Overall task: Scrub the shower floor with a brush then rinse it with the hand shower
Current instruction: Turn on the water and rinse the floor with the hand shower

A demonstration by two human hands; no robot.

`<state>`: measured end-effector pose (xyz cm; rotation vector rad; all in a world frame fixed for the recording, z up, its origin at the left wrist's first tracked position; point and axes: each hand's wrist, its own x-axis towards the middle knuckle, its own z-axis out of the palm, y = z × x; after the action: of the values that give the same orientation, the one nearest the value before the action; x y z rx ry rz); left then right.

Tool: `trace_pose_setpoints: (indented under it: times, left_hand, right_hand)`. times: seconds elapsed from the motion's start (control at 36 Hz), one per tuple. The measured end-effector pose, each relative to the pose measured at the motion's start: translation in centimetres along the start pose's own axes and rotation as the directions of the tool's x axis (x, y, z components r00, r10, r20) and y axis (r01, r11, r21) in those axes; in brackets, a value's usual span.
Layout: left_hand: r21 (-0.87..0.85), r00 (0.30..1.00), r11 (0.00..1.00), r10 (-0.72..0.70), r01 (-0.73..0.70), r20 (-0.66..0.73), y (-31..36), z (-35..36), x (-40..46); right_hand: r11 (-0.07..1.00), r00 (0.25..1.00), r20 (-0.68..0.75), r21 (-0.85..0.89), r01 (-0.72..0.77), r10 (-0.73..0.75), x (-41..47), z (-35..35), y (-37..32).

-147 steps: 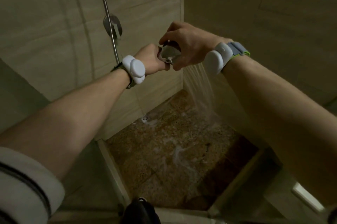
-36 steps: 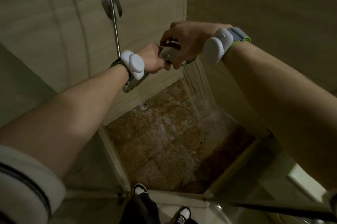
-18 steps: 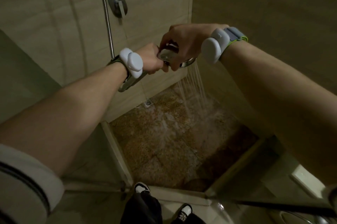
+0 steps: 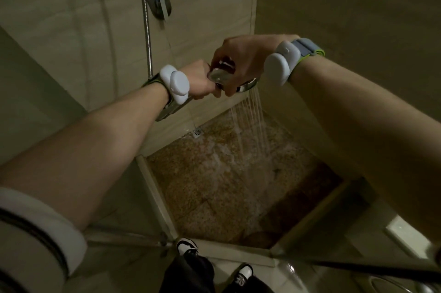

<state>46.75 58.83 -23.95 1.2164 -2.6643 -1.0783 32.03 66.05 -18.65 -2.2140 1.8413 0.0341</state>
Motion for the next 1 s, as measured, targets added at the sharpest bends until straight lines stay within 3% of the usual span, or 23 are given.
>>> trace_pose_setpoints:
  times: [0.53,1.0]
  left_hand:
    - [0.081,1.000,0.997,-0.016,0.014,0.019,-0.2,-0.6,-0.1]
    - [0.287,1.000,0.957,0.024,-0.027,0.015,0.0,-1.7,-0.3]
  right_hand:
    - [1.000,1.000,0.008,0.000,0.026,-0.026,0.2,0.4,-0.1]
    - [0.999,0.996,-0.087,-0.020,0.032,-0.033,0.3,1.1,-0.4]
